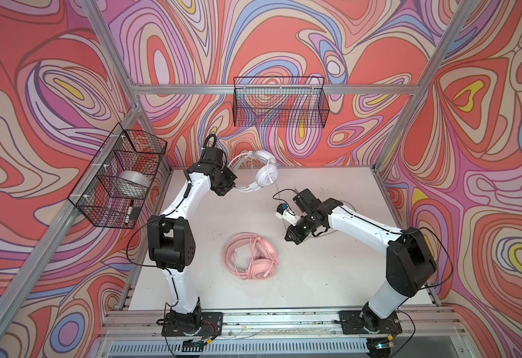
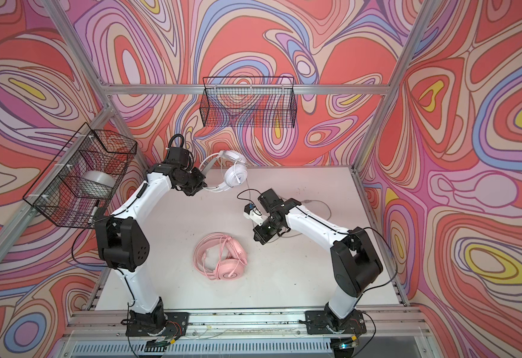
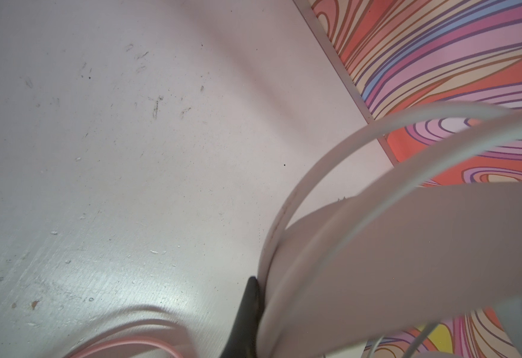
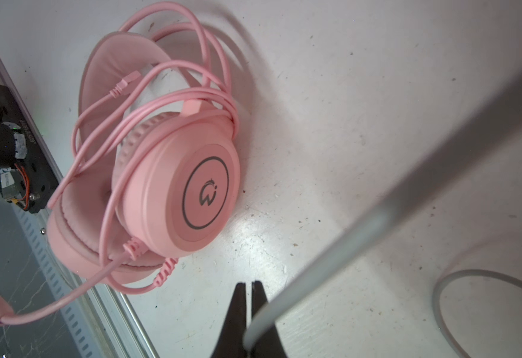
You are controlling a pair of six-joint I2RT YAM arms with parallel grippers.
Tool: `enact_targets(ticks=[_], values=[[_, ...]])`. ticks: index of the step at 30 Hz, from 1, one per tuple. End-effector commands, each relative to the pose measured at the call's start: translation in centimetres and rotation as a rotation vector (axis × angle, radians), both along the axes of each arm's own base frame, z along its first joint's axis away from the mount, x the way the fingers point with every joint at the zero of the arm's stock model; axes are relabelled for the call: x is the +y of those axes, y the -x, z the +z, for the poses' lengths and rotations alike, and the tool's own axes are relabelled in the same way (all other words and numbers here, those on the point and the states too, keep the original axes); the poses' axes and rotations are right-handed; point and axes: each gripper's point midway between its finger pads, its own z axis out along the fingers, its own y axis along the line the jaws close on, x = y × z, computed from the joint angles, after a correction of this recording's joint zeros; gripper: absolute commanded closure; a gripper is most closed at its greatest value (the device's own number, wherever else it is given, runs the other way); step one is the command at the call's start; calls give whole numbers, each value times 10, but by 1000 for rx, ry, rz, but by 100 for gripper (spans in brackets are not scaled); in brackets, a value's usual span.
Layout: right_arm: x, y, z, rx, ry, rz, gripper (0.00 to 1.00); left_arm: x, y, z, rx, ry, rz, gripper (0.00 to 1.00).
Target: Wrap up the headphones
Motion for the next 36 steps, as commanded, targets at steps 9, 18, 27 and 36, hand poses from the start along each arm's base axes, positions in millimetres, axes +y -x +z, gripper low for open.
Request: enact_targets(ticks=[9,18,27,36], values=[[23,19,-3,78,12,88,100,-7,-5,30,-80,47,36,100],[51,20,18,41,42,225,100,-3,2,8,-1,-153,8,100],[59,8,52,-23,31,263,100,-1,7,-12,77,-340,-58,100],[70,-17,84,-145,24,277,100,-8,13,-38,154,-425,-146,100]])
